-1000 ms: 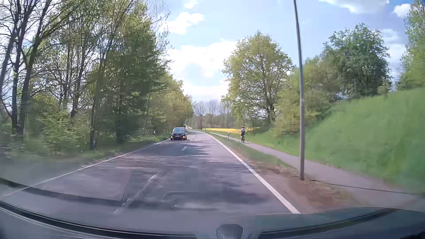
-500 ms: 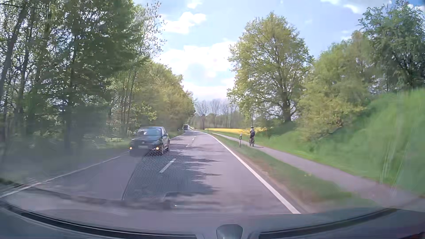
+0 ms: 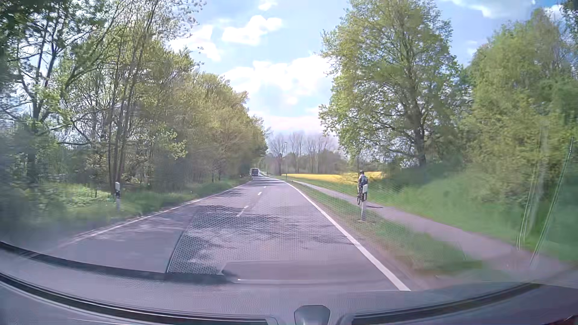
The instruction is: Follow the waypoints while adhering to traffic rules and regulations
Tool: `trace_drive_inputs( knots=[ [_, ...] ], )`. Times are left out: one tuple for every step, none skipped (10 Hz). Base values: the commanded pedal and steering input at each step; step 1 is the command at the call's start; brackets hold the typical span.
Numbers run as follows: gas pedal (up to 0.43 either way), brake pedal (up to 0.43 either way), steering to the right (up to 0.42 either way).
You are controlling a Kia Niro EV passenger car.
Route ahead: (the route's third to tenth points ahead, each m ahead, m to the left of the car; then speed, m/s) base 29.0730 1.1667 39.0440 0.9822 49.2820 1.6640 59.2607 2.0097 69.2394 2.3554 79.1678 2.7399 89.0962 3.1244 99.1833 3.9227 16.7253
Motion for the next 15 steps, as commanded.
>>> trace_drive_inputs(
  knots=[
    [0.067,0.0,-0.006],
    [0.067,0.0,-0.006],
    [0.067,0.0,-0.006],
    [0.067,0.0,-0.005],
    [0.067,0.0,-0.004],
    [0.067,0.0,-0.004],
    [0.067,0.0,-0.005],
    [0.067,0.0,-0.005],
    [0.067,0.0,-0.005],
    [0.059,0.0,-0.005],
    [0.047,0.0,-0.005],
    [0.039,0.0,-0.006],
    [0.028,0.0,-0.006],
    [0.028,0.0,-0.006],
    [0.02,0.0,-0.006]
  ],
)
